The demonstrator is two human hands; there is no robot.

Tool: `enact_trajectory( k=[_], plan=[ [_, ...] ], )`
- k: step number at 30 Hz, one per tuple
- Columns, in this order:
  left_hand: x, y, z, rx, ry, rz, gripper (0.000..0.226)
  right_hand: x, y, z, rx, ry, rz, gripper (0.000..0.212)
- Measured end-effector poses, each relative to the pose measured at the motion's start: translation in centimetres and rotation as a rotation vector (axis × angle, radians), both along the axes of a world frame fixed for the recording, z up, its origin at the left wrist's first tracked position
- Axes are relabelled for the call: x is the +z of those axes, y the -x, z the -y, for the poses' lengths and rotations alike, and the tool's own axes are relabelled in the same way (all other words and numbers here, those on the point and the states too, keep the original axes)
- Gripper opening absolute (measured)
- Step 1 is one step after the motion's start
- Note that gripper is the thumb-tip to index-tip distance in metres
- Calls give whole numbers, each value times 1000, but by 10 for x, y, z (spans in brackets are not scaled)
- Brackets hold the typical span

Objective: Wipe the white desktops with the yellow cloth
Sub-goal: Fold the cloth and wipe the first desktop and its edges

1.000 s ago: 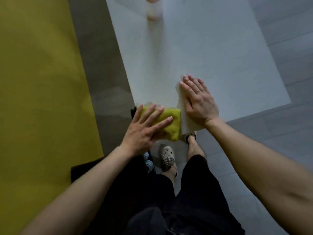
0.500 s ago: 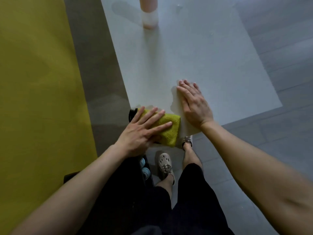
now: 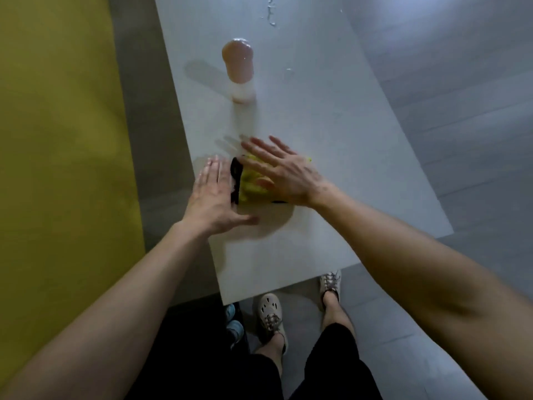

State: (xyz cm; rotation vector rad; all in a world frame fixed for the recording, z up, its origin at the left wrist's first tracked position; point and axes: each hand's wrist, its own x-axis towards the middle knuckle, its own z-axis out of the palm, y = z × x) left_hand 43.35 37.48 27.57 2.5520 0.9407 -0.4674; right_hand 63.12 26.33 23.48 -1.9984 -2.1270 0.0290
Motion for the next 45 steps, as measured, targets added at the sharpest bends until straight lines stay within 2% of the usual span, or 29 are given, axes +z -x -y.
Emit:
enact_trajectory(
  k=[2,5,7,9,11,13,14,15,16,18,20,22,23,27,30,32,34,36,37,39,42,45],
  plan=[
    [-1,-3,-6,75,13,-37,171,-13,10,-20,129,110,25,62],
    [-7,-24,-9,141,40,-95,179,-27,6,1,94,133,-18,60],
    [-10,-34,-4,139,15,-186,177,-32,-22,29,-70,76,-42,57],
    [-10,-37,1,149,-12,-220,174,-38,-76,52,-349,-3,-44,54],
    [-9,-37,1,150,-14,-221,173,-36,-129,69,-618,19,-66,58],
    [-10,-37,0,160,-10,-243,174,-32,-132,63,-795,66,-147,62],
    [-10,-37,0,162,-2,-260,175,-31,-112,56,-816,56,-169,62],
    [-10,-37,1,163,-3,-275,176,-31,-78,53,-762,56,-183,65],
    [-9,-38,1,164,-14,-290,176,-31,-38,52,-609,88,-196,71],
    [-4,-45,3,150,-4,-323,174,-24,19,61,-133,226,-189,78],
    [1,-54,7,160,15,-346,168,-22,6,66,239,256,-173,68],
    [4,-60,6,175,26,-371,170,-25,-56,55,273,217,-150,62],
    [3,-60,5,168,36,-378,172,-27,-96,46,176,190,-126,62],
    [-5,-56,6,175,33,-386,173,-24,-231,9,-548,192,-121,69],
    [-6,-58,5,188,24,-392,176,-31,-183,2,-743,154,-170,71],
    [-3,-62,7,205,33,-398,174,-29,-98,28,-577,134,-161,71],
    [0,-64,8,210,37,-399,173,-21,-27,69,-169,236,-152,71],
    [-2,-62,8,206,25,-395,171,-18,-25,98,183,276,-121,68],
    [-3,-62,7,203,21,-392,172,-20,-48,100,251,258,-127,66],
    [-5,-62,5,192,29,-380,175,-26,-114,90,116,205,-116,64],
    [-8,-60,4,203,29,-370,174,-27,-213,64,-390,235,-53,67],
    [-14,-55,3,186,20,-351,176,-33,-205,50,-664,211,-139,74]
  ],
)
